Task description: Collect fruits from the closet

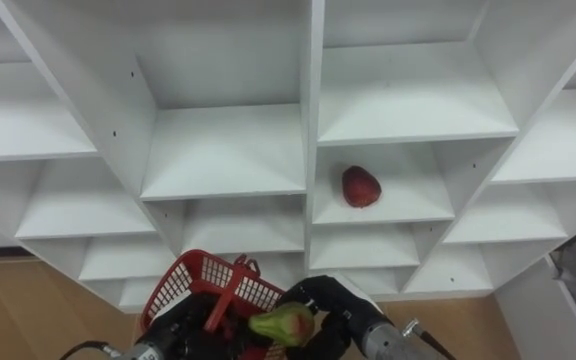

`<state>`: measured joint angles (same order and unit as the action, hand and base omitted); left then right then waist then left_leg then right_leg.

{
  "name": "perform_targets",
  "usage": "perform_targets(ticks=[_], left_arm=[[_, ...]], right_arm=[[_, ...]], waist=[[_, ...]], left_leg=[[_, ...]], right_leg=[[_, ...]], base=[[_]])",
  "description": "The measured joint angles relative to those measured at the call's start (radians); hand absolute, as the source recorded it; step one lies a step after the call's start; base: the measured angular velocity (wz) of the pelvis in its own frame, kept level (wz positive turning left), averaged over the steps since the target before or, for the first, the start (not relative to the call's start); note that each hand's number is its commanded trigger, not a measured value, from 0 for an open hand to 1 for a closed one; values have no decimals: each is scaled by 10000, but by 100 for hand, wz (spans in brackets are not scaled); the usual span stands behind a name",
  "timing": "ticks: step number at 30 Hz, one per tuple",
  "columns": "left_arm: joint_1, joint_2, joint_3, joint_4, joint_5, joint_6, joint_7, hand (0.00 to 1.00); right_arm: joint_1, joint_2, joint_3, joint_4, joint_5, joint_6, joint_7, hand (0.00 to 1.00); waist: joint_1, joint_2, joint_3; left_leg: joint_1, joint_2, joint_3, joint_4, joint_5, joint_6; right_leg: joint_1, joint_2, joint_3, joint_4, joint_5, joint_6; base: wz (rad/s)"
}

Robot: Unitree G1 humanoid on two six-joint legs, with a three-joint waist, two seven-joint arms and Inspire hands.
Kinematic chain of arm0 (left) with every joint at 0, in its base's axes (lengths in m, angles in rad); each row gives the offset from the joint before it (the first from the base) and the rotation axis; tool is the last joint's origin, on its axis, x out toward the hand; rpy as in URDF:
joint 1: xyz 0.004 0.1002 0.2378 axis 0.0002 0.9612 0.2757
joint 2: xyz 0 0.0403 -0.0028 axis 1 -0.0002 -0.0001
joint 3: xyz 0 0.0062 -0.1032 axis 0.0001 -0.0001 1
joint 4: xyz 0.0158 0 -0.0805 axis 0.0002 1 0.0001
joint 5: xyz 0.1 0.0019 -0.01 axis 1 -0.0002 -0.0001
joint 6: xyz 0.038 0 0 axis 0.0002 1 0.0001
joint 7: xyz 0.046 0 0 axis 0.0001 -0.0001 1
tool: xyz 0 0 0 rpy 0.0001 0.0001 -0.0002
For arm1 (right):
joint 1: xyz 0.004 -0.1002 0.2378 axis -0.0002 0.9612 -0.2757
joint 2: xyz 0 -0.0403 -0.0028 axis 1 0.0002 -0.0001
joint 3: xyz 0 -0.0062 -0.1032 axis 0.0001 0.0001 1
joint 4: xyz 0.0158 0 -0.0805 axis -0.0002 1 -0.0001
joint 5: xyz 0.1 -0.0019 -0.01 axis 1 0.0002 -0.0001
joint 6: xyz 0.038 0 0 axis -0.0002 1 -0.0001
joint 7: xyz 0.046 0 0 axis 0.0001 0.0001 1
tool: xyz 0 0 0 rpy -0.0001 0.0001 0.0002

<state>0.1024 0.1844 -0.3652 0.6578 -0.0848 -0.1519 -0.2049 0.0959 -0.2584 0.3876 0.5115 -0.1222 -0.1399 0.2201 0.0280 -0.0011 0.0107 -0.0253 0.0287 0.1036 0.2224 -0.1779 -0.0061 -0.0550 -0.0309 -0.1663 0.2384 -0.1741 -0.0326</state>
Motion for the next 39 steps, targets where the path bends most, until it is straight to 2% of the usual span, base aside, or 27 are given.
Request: perform_targets(ticks=[12,20,24,28,35,39], left_arm=[[-1,67,6,0,-3,0,-61,100],[-111,68,-5,-4,3,1,-437,100],[-275,61,-43,-7,202,-7,-419,100],[-282,63,-369,-6,585,-15,-433,100],[-293,82,-580,-6,586,-14,-446,100],[-292,135,-718,-212,808,-15,-443,100]], right_arm=[[-76,-16,-25,300,-18,-1,-223,100],[-122,1,-74,399,-72,-1,-292,100],[-642,211,-104,1051,-861,-11,-608,100],[-1090,297,-55,1845,-1489,-69,-915,100],[-1360,335,256,2580,-1641,-120,-1372,100],[-1548,508,240,3122,-1673,-127,-1429,100]], waist=[[22,-27,-20],[18,-17,-26],[-5,-17,-14],[33,-2,-5],[45,62,39],[35,73,62]], left_leg=[[-29,4,10,1,0,0],[-216,8,15,67,0,0],[-351,4,15,105,1,1],[-404,-4,12,139,1,1],[-504,6,7,167,2,1],[-506,9,3,167,2,0]], right_leg=[[-42,5,11,18,2,-3],[-217,7,25,53,10,-12],[-382,-5,28,137,10,-15],[-419,-21,21,153,1,-12],[-509,-25,5,210,-35,-34],[-527,-28,44,243,-68,-47]], base=[[0],[0],[0],[0],[0],[0]])
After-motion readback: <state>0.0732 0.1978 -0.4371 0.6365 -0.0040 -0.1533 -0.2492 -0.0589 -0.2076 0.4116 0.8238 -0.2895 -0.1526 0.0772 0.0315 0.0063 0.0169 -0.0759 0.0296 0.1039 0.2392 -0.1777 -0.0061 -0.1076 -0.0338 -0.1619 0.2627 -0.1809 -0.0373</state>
